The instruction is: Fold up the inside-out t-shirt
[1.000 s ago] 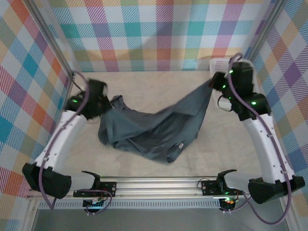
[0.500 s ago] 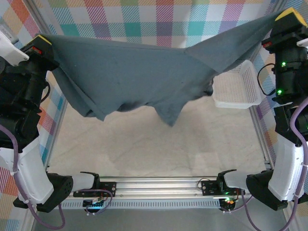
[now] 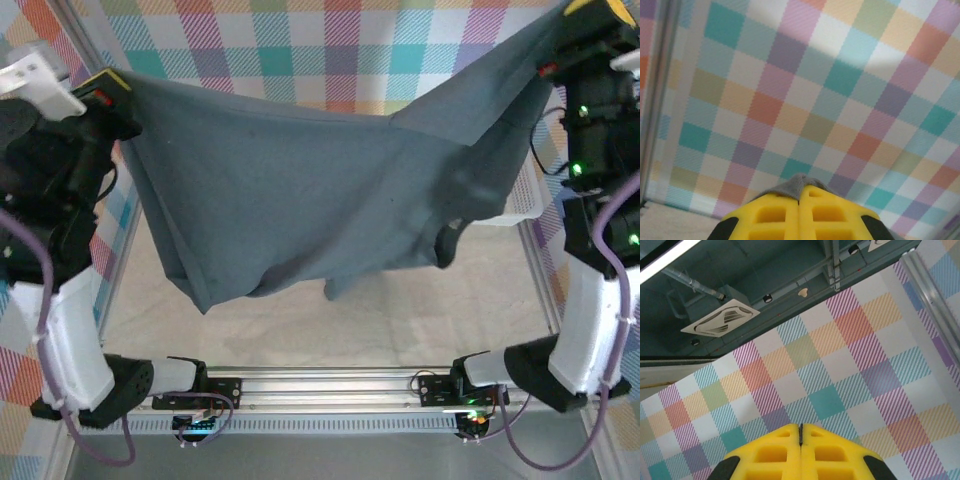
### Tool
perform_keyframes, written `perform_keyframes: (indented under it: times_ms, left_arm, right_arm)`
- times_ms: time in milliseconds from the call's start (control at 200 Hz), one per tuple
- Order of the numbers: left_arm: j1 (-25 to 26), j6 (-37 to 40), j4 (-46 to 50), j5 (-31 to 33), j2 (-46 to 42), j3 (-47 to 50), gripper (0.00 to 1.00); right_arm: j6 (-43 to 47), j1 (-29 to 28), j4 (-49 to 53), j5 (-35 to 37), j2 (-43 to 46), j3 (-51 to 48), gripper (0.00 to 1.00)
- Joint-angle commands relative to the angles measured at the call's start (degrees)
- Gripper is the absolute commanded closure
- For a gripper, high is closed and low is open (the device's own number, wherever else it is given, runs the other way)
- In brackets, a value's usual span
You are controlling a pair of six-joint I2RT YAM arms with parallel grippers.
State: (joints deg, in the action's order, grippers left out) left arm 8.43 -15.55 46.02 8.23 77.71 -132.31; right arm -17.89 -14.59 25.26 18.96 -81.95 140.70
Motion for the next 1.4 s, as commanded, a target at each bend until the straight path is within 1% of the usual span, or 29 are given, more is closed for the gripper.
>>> perform_keyframes:
  times_ms: [0, 35, 75, 215, 325, 500, 630, 780, 910, 990, 1115, 1175, 1240, 1305, 1395]
  left_arm:
    - [-1.0, -0.9, -0.6, -6.3, 8.5, -2.3, 1.00]
    - [-1.3, -1.4, 0.1, -7.8, 10.2, -4.6, 1.00]
    - [-1.5, -1.7, 0.5, -8.5, 11.4, -7.4, 1.00]
    - [-2.1, -1.9, 0.3, -7.4, 10.3, -12.5, 1.00]
    - [-2.1, -2.5, -0.8, -7.6, 6.1, -11.8, 1.00]
    - [-2.1, -2.3, -3.8, -7.0, -1.2, -9.3, 1.00]
    - [-2.0, -1.8, -4.0, -6.0, -3.0, -9.2, 1.00]
    - [-2.0, -1.7, -5.2, -5.7, -3.6, -9.6, 1.00]
    - [-2.1, -1.1, -5.3, -5.1, -2.3, -9.5, 1.00]
    - [-2.1, -0.9, -5.4, -4.2, -1.0, -8.2, 1.00]
    - [-2.1, 0.1, -6.9, -3.2, 3.3, -6.7, 1.00]
    - [-2.1, 0.4, -6.7, -2.9, 6.8, -8.8, 1.00]
    - [-2.3, 0.4, -6.9, -3.6, 10.4, -11.8, 1.00]
    - [-2.3, -0.2, -8.4, -4.9, 13.1, -14.9, 1.00]
    - [-2.7, -1.5, -9.9, -6.3, 16.2, -20.1, 1.00]
  right_arm:
    - [2.3, 0.2, 2.5, -2.6, -8.5, 7.5, 1.00]
    - [1.7, 0.3, 3.7, -3.9, -10.7, 12.2, 1.00]
    - [1.1, 0.3, 3.6, -5.5, -12.2, 15.3, 1.00]
    - [-1.3, 0.3, -1.2, -6.8, -10.0, 15.7, 1.00]
    - [-3.7, 0.3, -2.6, -8.5, -5.8, 13.4, 1.00]
    - [-5.8, 0.2, -6.5, -10.0, 3.0, 5.2, 1.00]
    - [-6.7, 0.3, -7.8, -10.7, 6.6, 2.6, 1.00]
    - [-7.1, 0.3, -9.7, -11.7, 7.8, 2.5, 1.00]
    - [-6.1, 0.3, -10.0, -11.5, 6.3, 3.2, 1.00]
    - [-3.8, 0.3, -9.4, -11.1, 4.2, 3.8, 1.00]
    - [0.8, 0.3, -8.9, -7.8, -0.6, 4.7, 1.00]
    - [2.5, 0.3, -8.1, -7.0, -4.0, 7.7, 1.00]
    - [3.8, 0.3, -8.4, -8.3, -8.0, 12.2, 1.00]
    - [5.4, 0.3, -12.1, -10.6, -10.5, 14.3, 1.00]
    - [4.7, 0.3, -16.5, -12.7, -12.9, 17.0, 1.00]
